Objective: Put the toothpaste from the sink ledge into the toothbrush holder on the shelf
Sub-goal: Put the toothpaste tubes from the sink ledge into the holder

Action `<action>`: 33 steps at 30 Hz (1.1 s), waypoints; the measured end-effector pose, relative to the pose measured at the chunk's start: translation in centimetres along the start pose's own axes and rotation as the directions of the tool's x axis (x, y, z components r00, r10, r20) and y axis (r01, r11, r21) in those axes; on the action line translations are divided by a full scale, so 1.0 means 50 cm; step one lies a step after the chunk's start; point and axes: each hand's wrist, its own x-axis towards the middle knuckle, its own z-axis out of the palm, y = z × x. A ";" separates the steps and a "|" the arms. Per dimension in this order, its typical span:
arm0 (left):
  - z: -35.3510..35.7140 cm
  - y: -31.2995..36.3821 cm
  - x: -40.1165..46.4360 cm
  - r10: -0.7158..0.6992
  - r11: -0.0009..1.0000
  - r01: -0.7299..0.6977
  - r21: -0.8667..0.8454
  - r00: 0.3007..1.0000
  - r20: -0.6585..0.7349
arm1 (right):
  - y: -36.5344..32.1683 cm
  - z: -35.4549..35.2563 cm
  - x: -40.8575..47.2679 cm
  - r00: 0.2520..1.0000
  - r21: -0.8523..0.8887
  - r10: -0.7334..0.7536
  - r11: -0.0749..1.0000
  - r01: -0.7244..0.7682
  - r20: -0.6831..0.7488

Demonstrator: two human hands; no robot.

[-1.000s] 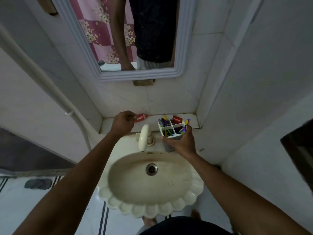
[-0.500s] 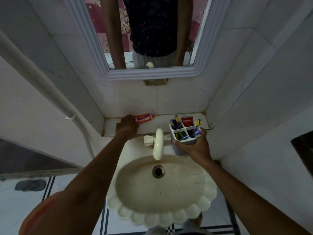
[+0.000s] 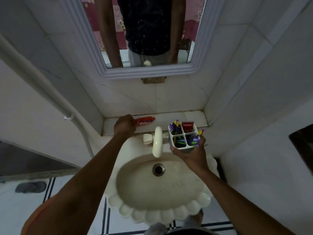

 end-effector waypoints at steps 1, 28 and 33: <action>-0.019 0.013 -0.012 0.023 0.998 -0.025 -0.058 0.999 -0.042 | 0.002 -0.001 -0.002 1.000 -0.004 0.003 1.000 -0.003 0.006; -0.083 0.316 -0.284 0.376 0.851 -0.435 -0.293 0.895 -0.239 | 0.037 -0.025 -0.001 0.995 0.016 -0.041 0.999 0.039 0.089; -0.066 0.296 -0.285 0.382 0.922 -0.381 0.063 0.924 -0.006 | 0.035 -0.026 -0.015 0.998 -0.051 0.002 0.999 0.001 0.065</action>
